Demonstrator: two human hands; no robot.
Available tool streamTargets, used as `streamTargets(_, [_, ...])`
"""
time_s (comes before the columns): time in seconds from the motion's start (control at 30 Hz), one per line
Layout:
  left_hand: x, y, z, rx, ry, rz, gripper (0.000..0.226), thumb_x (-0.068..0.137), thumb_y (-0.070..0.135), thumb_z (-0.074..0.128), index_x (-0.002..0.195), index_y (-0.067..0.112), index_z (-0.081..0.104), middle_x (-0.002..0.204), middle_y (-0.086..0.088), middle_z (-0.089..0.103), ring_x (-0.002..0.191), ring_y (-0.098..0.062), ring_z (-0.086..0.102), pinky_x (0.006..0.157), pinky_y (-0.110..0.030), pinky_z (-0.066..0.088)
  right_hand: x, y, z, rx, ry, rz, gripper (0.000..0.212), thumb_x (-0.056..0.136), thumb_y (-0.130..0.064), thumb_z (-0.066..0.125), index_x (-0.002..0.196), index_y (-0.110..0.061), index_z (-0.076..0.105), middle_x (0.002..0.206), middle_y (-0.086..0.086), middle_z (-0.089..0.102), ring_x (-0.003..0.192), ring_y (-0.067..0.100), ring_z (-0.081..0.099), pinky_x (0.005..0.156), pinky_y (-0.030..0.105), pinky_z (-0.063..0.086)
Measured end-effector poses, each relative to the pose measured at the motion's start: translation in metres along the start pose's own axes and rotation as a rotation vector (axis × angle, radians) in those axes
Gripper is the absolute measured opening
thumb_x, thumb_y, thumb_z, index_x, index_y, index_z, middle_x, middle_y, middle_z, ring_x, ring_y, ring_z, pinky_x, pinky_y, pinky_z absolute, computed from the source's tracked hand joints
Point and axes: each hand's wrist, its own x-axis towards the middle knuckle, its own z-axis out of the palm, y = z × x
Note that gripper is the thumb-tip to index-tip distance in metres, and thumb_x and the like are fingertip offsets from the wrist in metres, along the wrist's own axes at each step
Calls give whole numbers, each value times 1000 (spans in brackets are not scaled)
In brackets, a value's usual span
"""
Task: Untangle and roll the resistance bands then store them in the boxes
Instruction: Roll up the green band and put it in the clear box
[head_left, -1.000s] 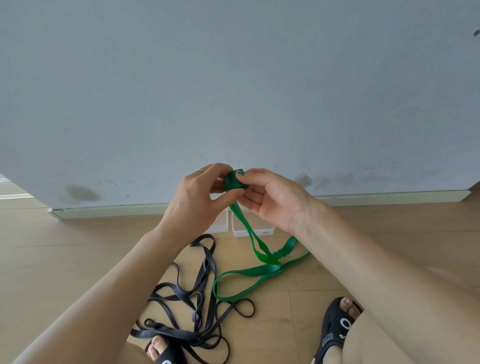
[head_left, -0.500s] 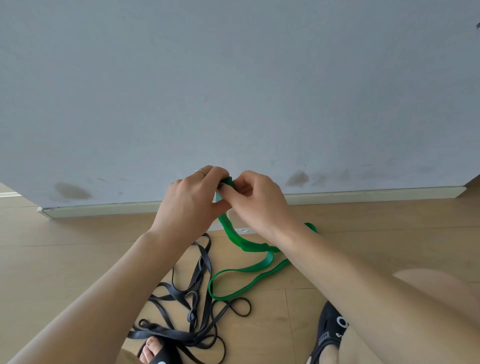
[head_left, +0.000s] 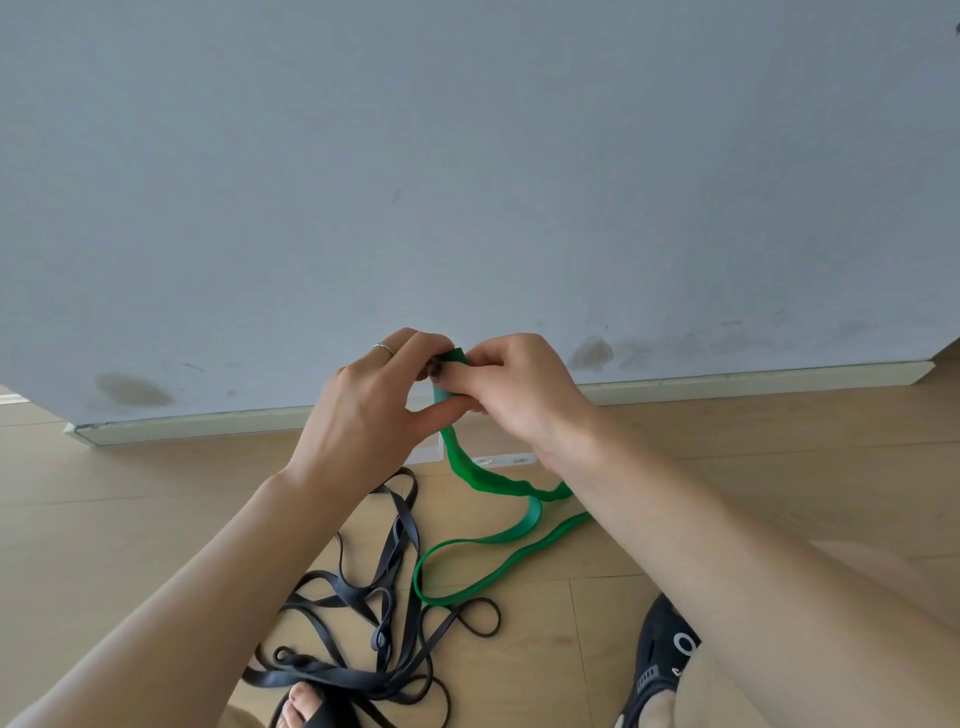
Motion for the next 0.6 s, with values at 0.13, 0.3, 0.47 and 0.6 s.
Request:
streamTargets(0.13, [1,-3,3,-126,-33,-26,30,83,26,84,106,12,70,101,8,68,89,-8,68,84,-32,58,2,4,-7,80,-54,72,31,87,-27,78,90,4,76,81,12,70,82,20,67,93,39,55])
streamTargets(0.3, [0,-4,-4,-139,-72,-129,36,85,50,74,108,22,69,98,15,69,91,-7,69,78,-32,61,3,5,-6,200,-112,122,27,91,-26,76,99,-1,80,88,8,72,83,16,62,97,38,53])
streamTargets(0.47, [2,-3,-12,-229,-34,-154,27,84,23,82,105,11,70,94,7,71,93,-3,69,80,-13,57,2,1,2,409,-144,185,40,91,-24,78,112,9,73,91,9,67,79,17,58,81,25,53])
streamTargets(0.6, [-2,-3,-18,-230,-19,-149,29,85,29,77,107,11,71,96,6,70,92,-2,68,82,-11,55,0,-3,7,525,-167,185,26,90,-16,79,106,-6,61,90,9,73,73,15,68,75,26,56])
